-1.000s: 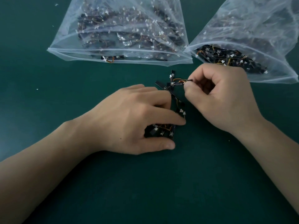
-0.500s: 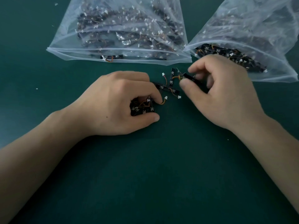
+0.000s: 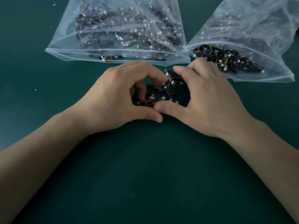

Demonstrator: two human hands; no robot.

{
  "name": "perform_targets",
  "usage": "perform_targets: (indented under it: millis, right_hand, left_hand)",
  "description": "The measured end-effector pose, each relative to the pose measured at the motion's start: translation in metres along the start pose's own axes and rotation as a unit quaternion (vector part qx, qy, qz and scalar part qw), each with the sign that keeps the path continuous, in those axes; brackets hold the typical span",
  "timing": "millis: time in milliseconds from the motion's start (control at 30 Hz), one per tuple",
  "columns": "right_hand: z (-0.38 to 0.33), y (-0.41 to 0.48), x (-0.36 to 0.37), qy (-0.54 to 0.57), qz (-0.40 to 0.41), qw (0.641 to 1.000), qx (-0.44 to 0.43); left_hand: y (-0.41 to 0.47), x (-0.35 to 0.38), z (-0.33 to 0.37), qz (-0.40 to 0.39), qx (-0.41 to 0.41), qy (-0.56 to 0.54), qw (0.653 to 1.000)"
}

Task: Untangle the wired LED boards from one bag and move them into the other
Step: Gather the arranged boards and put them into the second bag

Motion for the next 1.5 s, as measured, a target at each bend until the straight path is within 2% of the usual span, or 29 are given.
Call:
perform_targets:
  millis: [200, 300, 367, 533, 667, 767, 833, 900, 1033, 1233, 1367, 1500]
  right_hand:
    - [-0.008, -0.003, 0.000, -0.033, -0.014, 0.999, 0.003]
    - [-0.008, -0.004, 0.000, -0.026, -0.018, 0.999, 0.006]
    - [-0.009, -0.004, 0.000, -0.018, -0.017, 1.000, 0.007]
    - [-0.018, -0.002, 0.006, 0.007, -0.018, 1.000, -0.012]
    - [-0.017, -0.001, 0.007, 0.032, -0.009, 0.999, -0.025]
    - [-0.015, -0.002, 0.008, 0.043, 0.002, 0.999, -0.028]
    - [-0.014, -0.001, 0.009, 0.039, 0.005, 0.999, -0.029]
    - [-0.013, 0.000, 0.009, 0.032, 0.003, 0.999, -0.031]
    - [-0.013, 0.000, 0.008, 0.041, -0.003, 0.998, -0.038]
    - [-0.012, 0.000, 0.005, 0.096, 0.003, 0.995, -0.035]
    - [-0.016, -0.002, 0.003, 0.021, 0.016, 0.998, -0.054]
    - [-0.015, -0.001, 0.002, -0.060, 0.028, 0.997, -0.029]
  left_hand:
    - [0.002, -0.008, -0.012, -0.081, -0.027, -0.127, 0.988]
    - [0.005, -0.011, -0.021, -0.093, -0.038, -0.186, 0.977]
    - [0.005, -0.010, -0.024, -0.074, -0.044, -0.190, 0.978]
    - [0.002, 0.001, -0.018, -0.007, -0.021, -0.131, 0.991]
    - [0.000, -0.003, -0.004, 0.065, 0.043, 0.048, 0.996]
    - [0.002, -0.005, -0.007, 0.079, -0.015, 0.146, 0.986]
    - [0.002, -0.005, -0.011, 0.051, -0.062, 0.245, 0.966]
    - [0.001, -0.003, -0.012, 0.026, -0.065, 0.283, 0.957]
    - [0.000, 0.003, -0.007, 0.001, 0.006, 0.244, 0.970]
    - [0.002, 0.002, -0.007, -0.022, 0.031, 0.191, 0.981]
    - [0.000, 0.000, -0.005, 0.005, 0.017, 0.138, 0.990]
    - [-0.001, 0.001, -0.005, -0.011, 0.000, 0.158, 0.987]
Point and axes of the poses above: each hand's wrist, its own y-axis towards the middle knuckle, its own x-axis out of the palm, z = x × y, the point moved 2 cm from there along y, towards the middle knuckle, and after that the axes turned 2 degrees about -y, right-handed, at the moved point
